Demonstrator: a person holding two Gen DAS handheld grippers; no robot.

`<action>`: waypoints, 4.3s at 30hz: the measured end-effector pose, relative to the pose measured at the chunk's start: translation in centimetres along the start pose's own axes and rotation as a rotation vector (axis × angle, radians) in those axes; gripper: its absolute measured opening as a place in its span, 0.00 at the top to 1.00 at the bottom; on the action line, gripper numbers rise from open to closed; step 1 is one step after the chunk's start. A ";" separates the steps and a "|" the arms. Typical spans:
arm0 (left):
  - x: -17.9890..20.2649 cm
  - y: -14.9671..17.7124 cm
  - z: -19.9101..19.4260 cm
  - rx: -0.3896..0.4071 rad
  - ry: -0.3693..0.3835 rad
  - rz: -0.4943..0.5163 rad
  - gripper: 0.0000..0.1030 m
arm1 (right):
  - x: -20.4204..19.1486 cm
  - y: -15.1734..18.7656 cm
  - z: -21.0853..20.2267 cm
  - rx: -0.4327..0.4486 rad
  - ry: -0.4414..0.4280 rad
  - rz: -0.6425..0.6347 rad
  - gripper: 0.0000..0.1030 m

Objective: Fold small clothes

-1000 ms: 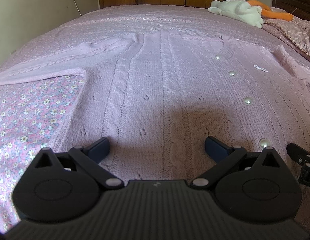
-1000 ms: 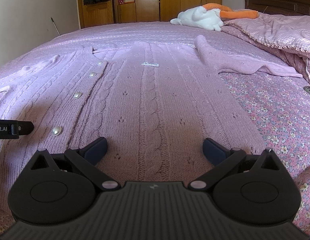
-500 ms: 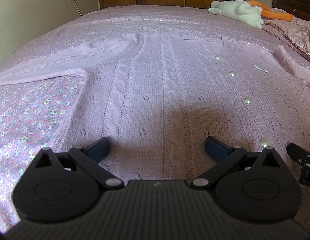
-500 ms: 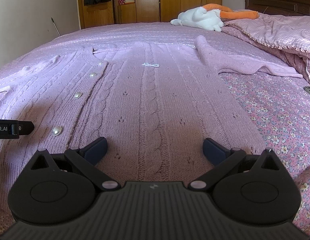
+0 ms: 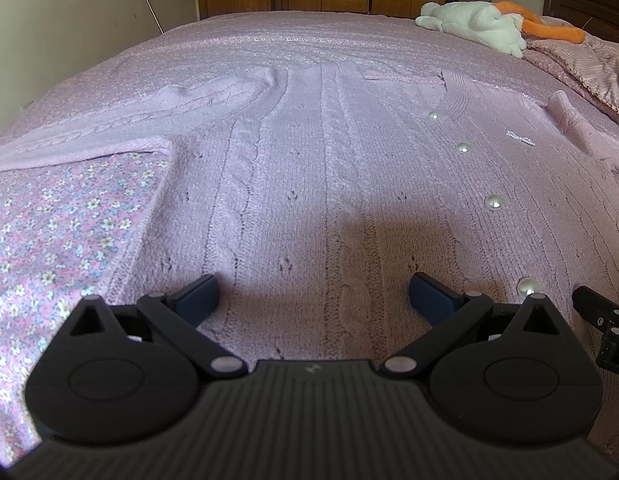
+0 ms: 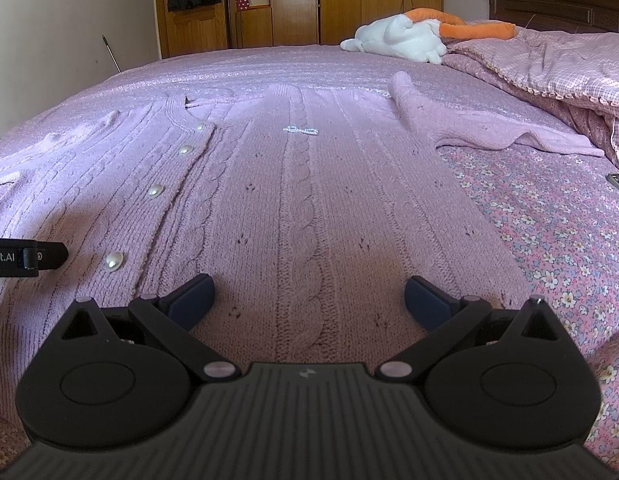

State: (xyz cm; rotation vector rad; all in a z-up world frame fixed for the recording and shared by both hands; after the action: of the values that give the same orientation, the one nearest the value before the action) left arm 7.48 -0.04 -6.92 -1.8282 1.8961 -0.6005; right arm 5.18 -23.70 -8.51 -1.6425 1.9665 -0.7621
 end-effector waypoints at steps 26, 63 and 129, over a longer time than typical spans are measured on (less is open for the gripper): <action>-0.1 -0.3 -0.1 -0.013 -0.002 -0.002 0.00 | 0.1 -0.2 -0.1 -0.029 -0.027 -0.018 0.00; 1.6 -6.0 0.4 -0.148 -0.093 -0.070 0.00 | 29.0 -14.8 10.5 0.022 -0.256 0.548 0.00; -10.6 -10.7 -1.3 0.006 -0.157 -0.033 0.00 | -13.3 -19.3 4.3 0.059 -0.355 0.039 0.90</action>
State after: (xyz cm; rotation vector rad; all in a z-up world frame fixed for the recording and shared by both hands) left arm 15.69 10.18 0.52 -1.8486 1.7633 -0.4576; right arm 24.35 -13.69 1.34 -1.5755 1.7029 -0.4699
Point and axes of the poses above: each gripper's, at about its wrist camera, not at the fingertips, and z roughly the way its jaws point, x to its right, y to its underside, the point moved 10 cm from there along z, roughly the way its jaws point, and after that the axes turned 11 degrees about -x, right-handed, at the moved point
